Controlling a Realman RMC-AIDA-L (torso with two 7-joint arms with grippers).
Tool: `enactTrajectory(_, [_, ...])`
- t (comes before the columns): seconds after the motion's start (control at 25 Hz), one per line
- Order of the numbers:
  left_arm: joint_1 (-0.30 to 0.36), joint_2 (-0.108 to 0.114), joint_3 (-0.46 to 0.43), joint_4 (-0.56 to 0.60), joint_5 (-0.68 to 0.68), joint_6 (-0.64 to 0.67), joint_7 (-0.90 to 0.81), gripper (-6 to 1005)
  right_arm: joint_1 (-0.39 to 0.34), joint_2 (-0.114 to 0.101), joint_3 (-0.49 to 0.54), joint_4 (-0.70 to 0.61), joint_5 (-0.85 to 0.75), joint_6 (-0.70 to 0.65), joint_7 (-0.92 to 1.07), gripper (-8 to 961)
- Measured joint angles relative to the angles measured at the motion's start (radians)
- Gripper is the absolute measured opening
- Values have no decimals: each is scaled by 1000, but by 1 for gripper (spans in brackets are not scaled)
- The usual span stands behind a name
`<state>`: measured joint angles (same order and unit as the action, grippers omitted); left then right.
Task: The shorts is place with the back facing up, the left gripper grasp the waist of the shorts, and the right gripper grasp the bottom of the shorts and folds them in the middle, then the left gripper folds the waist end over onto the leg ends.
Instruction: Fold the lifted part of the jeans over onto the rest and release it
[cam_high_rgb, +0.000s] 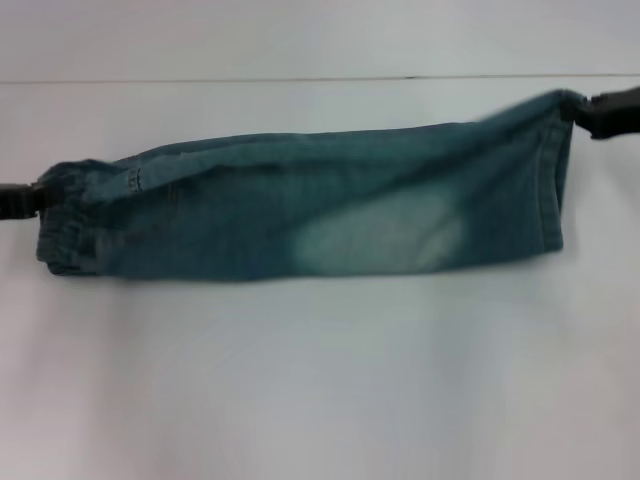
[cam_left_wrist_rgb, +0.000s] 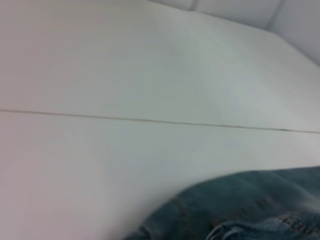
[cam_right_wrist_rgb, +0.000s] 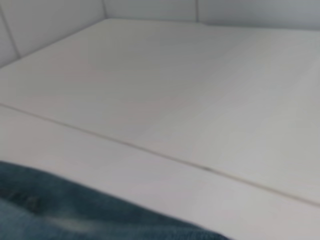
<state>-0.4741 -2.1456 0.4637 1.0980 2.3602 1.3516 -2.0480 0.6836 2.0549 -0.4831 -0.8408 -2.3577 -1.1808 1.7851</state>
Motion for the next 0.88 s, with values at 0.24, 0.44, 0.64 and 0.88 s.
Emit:
enactTrajectory(0.24, [-12,-2,63,-37,-3,-147,-12,58,35,19,-69,12,5,131,2,57])
enactTrajectory(0.44, [-24,1,97,-75,1,-193,-13,58,54,28,-135,35,6,180,8,80])
enactTrajectory(0.64, [-23,4,113,-85,1,-220,-12,86,57,29,-162,59,5,221,10,103])
enactTrajectory(0.88, [2,6,117,-87,10,-286,-6,141,37,22,-163,75,0,263,26,131])
